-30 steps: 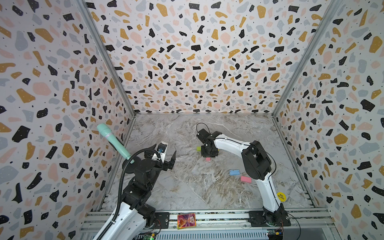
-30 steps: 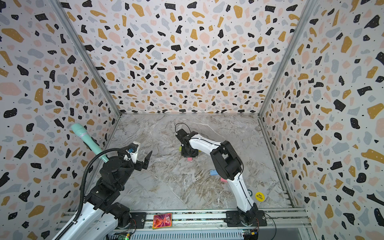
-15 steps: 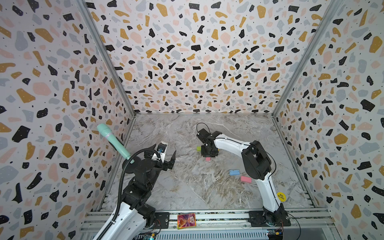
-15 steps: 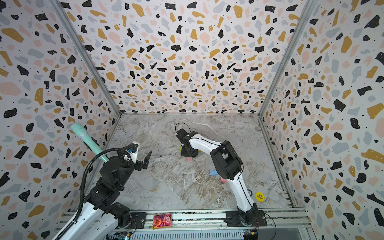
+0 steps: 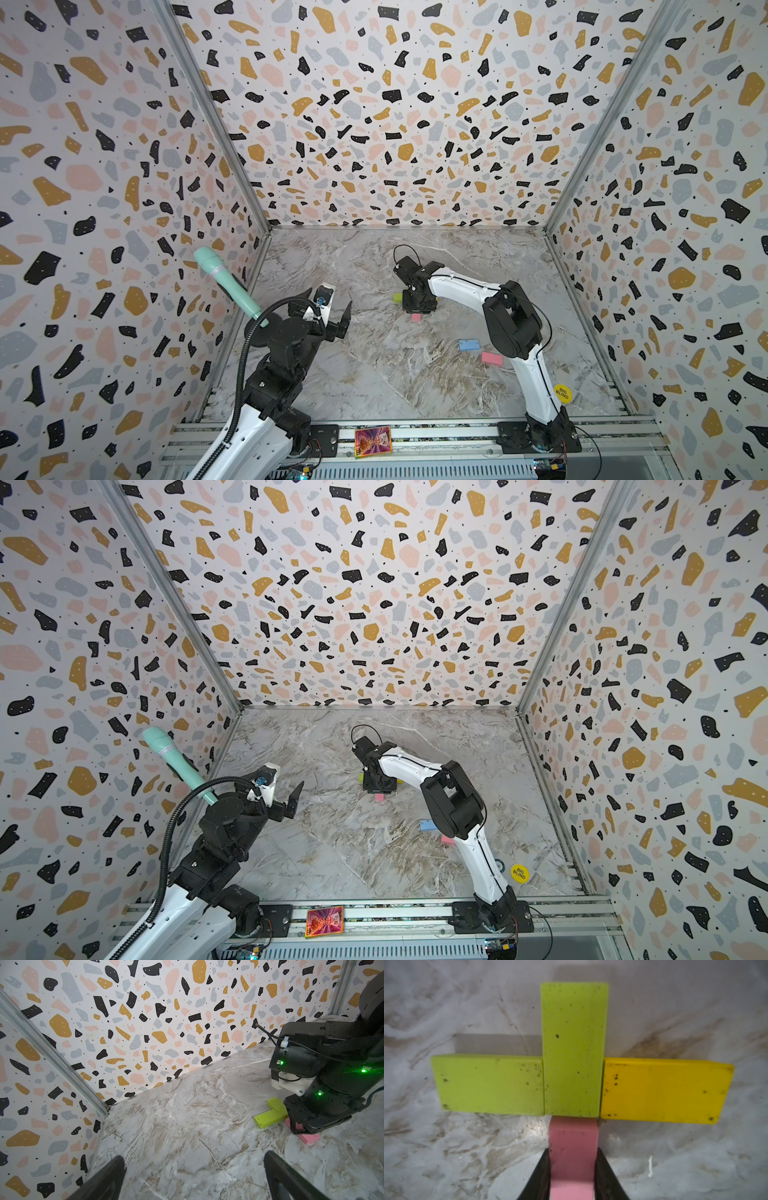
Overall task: Assemble the letter t with building blocks
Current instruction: Assemble the building block at the center of the board.
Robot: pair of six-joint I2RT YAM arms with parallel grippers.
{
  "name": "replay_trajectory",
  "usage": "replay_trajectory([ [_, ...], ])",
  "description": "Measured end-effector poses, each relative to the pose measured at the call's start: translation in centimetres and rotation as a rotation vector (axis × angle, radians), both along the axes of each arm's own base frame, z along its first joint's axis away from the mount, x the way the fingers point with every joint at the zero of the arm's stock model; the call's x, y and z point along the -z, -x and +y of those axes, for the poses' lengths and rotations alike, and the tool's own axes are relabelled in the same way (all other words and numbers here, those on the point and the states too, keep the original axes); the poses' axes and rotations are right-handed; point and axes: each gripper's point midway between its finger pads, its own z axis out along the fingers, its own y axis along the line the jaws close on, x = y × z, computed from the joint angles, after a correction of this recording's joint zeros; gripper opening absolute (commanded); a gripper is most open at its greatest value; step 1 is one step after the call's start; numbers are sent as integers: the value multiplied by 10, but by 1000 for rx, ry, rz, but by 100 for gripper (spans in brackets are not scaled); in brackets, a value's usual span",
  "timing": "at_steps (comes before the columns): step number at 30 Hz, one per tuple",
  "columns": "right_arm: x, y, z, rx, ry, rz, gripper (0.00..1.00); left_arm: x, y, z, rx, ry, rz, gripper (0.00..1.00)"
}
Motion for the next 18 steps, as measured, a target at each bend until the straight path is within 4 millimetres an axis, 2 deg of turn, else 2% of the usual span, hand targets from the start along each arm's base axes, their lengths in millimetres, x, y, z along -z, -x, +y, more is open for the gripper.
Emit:
replay_trajectory([
  [18, 0, 0, 0, 0, 6, 3, 28, -2, 1, 1, -4, 3, -9, 99],
])
